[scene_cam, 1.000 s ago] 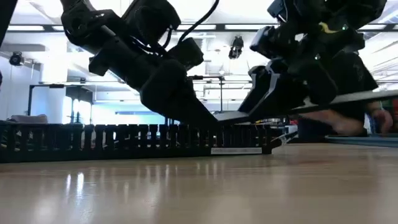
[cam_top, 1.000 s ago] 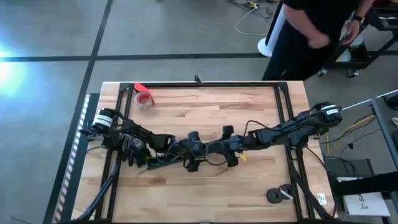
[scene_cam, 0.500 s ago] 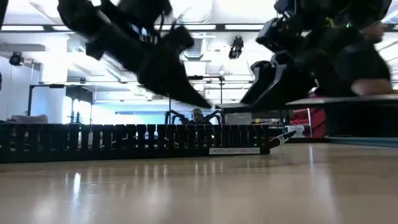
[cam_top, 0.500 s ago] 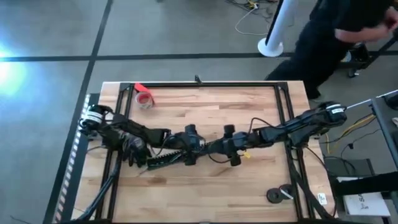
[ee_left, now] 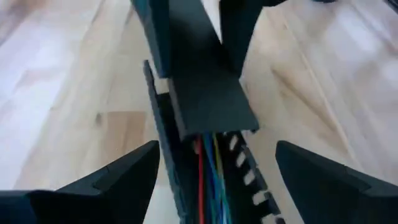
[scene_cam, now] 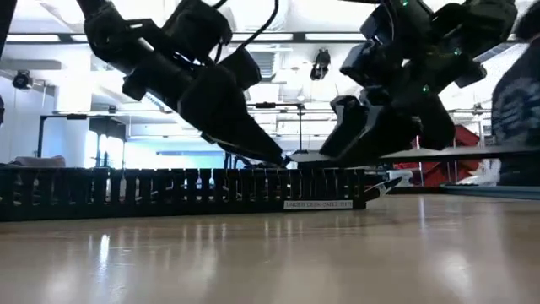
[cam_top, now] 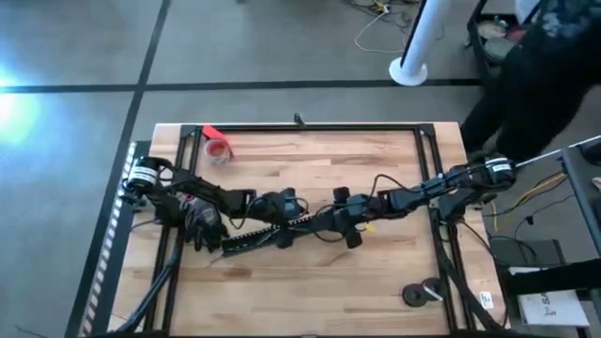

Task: Ziptie cables
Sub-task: Close the black cable duct

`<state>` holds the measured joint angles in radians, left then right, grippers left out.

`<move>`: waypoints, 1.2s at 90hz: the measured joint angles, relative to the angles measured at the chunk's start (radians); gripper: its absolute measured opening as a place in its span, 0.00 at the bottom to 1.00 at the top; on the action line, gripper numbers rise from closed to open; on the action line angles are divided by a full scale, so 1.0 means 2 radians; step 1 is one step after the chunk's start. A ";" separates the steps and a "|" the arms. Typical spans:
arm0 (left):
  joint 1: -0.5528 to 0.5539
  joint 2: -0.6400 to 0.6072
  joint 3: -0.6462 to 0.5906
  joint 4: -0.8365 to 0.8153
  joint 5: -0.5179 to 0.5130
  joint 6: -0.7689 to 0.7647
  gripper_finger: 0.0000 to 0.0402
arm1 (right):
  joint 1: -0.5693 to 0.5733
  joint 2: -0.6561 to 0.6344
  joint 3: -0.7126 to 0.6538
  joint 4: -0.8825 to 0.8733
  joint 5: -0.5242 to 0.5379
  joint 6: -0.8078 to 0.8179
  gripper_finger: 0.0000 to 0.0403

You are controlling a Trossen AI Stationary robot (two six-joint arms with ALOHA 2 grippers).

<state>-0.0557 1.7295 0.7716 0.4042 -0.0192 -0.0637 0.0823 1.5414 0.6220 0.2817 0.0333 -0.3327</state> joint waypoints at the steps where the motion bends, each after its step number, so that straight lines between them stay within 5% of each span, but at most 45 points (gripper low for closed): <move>1: 0.000 0.001 0.000 -0.001 -0.002 -0.001 0.77 | -0.001 0.000 0.000 0.000 0.000 -0.001 0.53; 36: 0.001 0.045 0.000 -0.005 -0.004 -0.007 0.78 | -0.031 0.012 -0.001 0.000 -0.045 -0.002 0.53; 60: 0.005 0.025 0.000 -0.016 -0.009 0.016 0.77 | -0.010 -0.042 -0.001 -0.030 -0.047 0.050 0.53; 108: 0.004 0.050 0.001 -0.014 0.001 0.013 0.77 | 0.033 0.011 -0.001 -0.002 0.023 0.059 0.53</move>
<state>-0.0486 1.8294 0.7726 0.3758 -0.0173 -0.0387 0.1482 1.5642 0.6209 0.2787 0.0791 -0.2146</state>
